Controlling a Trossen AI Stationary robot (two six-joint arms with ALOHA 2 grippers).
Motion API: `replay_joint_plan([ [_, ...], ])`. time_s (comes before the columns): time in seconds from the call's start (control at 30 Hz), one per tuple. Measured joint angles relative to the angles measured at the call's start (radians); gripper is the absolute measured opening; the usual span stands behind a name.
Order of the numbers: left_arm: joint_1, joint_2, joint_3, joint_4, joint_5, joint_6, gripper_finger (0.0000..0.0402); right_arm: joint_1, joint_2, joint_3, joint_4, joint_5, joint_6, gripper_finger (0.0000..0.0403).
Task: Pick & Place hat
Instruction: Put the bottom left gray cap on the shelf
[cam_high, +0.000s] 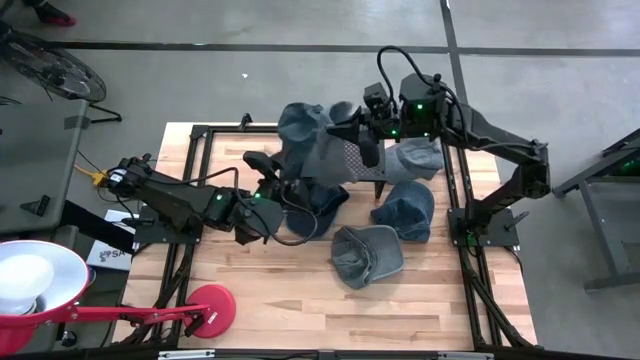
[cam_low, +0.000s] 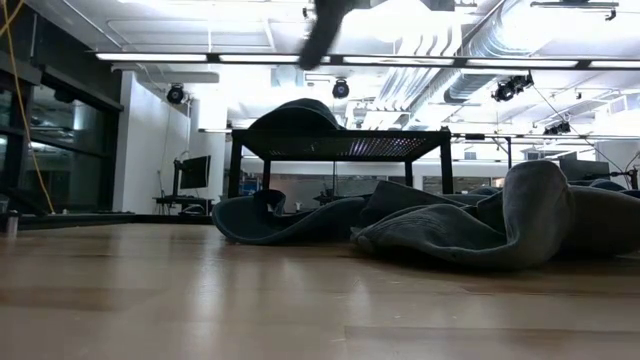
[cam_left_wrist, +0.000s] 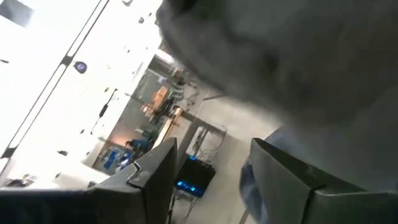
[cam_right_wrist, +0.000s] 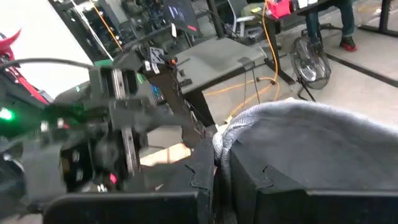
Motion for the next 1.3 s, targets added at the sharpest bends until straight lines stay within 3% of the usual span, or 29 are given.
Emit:
replay_joint_plan([
  [0.17,0.001,-0.043,0.000,-0.054,-0.044,-0.022,0.0204,-0.003,-0.038,0.000,-0.094,-0.015,0.002,0.0019],
  [0.3,0.001,-0.110,0.000,-0.126,0.007,-0.172,0.0204,-0.004,-0.057,0.000,-0.174,-0.095,-0.016,0.0019],
  [0.43,0.018,-0.184,0.000,-0.208,0.197,-0.385,0.0204,-0.005,-0.056,0.000,-0.229,-0.224,-0.060,0.0019],
  [0.57,0.073,-0.238,0.000,-0.270,0.491,-0.560,0.0204,-0.005,-0.049,0.000,-0.242,-0.327,-0.104,0.0019],
  [0.7,0.157,-0.249,0.001,-0.296,0.789,-0.649,0.0204,0.004,-0.049,0.000,-0.223,-0.414,-0.120,0.0019],
  [0.87,0.240,-0.227,0.001,-0.294,1.081,-0.703,0.0205,0.041,-0.049,0.000,-0.183,-0.486,-0.133,0.0019],
  [0.97,0.266,-0.196,0.001,-0.288,1.175,-0.731,0.0205,0.065,-0.049,0.000,-0.143,-0.496,-0.146,0.0019],
  [1.17,0.269,-0.155,0.001,-0.292,1.203,-0.761,0.0205,0.084,-0.049,0.000,-0.119,-0.496,-0.146,0.0019],
  [1.3,0.269,-0.145,0.000,-0.293,1.275,-0.788,0.0205,0.092,-0.049,0.000,-0.120,-0.496,-0.131,0.0019],
])
